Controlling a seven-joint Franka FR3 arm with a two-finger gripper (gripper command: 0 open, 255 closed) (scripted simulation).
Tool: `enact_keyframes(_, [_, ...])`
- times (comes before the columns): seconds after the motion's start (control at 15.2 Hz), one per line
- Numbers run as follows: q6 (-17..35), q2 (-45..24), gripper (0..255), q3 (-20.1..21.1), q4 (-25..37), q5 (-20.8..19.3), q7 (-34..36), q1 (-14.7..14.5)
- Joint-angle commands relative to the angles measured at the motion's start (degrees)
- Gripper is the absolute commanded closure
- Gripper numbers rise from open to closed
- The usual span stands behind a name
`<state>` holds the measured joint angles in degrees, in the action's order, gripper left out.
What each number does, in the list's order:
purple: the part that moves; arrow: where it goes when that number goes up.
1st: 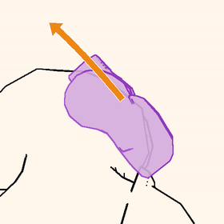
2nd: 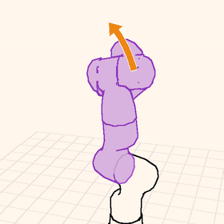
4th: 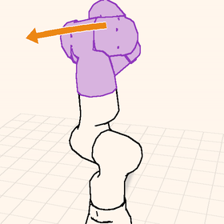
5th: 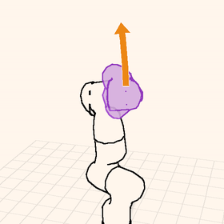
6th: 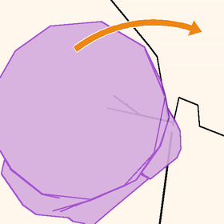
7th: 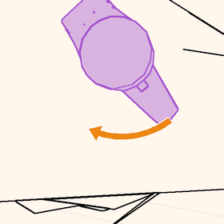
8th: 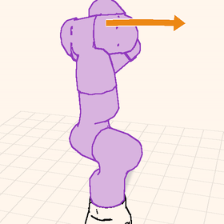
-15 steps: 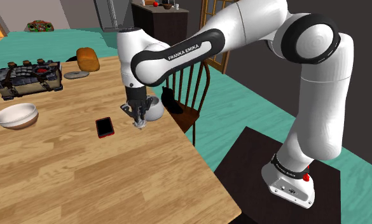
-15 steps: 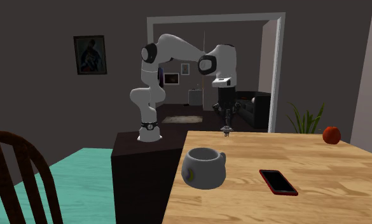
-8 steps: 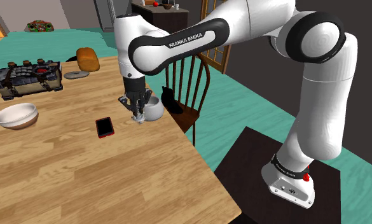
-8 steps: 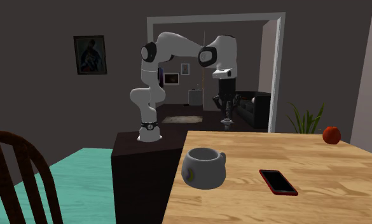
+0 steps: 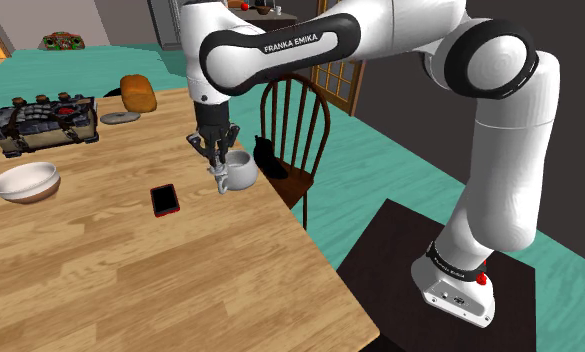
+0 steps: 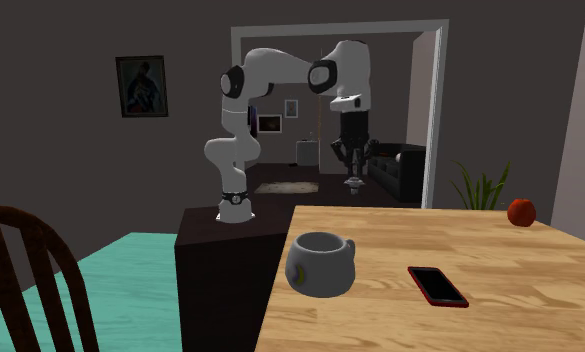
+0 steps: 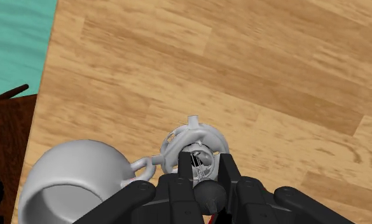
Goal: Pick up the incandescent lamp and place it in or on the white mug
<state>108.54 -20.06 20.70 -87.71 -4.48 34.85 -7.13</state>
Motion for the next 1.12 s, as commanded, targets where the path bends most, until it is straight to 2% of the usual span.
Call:
enact_keyframes(0.0, [-1.06,-1.43,255,-0.74,2.42,-0.14,-2.11,1.18])
enact_keyframes(0.46, [-6.65,-8.82,255,-3.18,15.09,-1.01,-9.1,4.7])
enact_keyframes(0.79, [-13.17,-17.41,255,-4.82,30.08,-2.04,-13.86,6.2])
enact_keyframes(1.06, [-9.62,-16.74,255,-4.8,25.82,-1.94,-13.83,6.7])
